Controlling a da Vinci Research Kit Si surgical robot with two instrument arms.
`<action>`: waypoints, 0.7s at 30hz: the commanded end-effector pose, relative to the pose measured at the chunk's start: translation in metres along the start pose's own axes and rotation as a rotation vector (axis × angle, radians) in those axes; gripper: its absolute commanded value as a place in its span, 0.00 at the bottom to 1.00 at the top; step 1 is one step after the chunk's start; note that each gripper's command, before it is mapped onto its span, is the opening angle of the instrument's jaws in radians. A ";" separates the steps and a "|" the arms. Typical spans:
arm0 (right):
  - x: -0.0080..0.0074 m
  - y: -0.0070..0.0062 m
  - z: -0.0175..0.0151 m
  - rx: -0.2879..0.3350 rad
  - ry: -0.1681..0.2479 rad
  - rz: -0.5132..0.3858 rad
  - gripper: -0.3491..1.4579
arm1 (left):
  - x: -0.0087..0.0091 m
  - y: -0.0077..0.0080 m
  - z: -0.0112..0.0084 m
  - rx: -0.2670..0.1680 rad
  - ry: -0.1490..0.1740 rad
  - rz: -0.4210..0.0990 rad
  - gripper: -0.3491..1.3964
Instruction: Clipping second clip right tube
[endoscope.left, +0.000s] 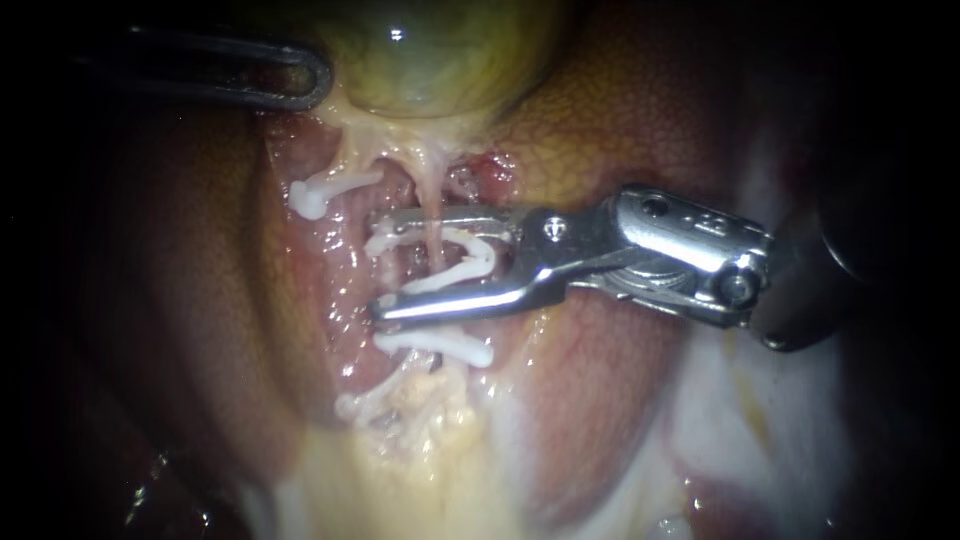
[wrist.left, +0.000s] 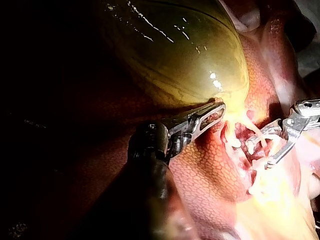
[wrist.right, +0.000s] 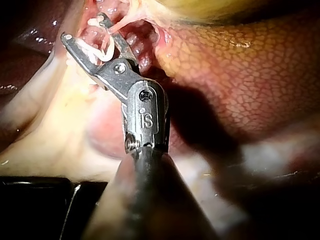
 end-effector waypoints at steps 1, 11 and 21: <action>-0.0002 0.0000 0.0000 0.005 -0.002 0.009 0.40 | 0.0000 0.0000 0.0000 0.000 0.000 0.000 0.00; -0.0015 -0.0004 0.0004 0.060 0.013 0.075 0.35 | 0.0000 -0.0001 0.0000 -0.001 0.000 0.000 0.00; -0.0018 -0.0005 0.0004 0.073 0.012 0.102 0.26 | 0.0000 -0.0002 0.0001 -0.001 -0.001 0.000 0.00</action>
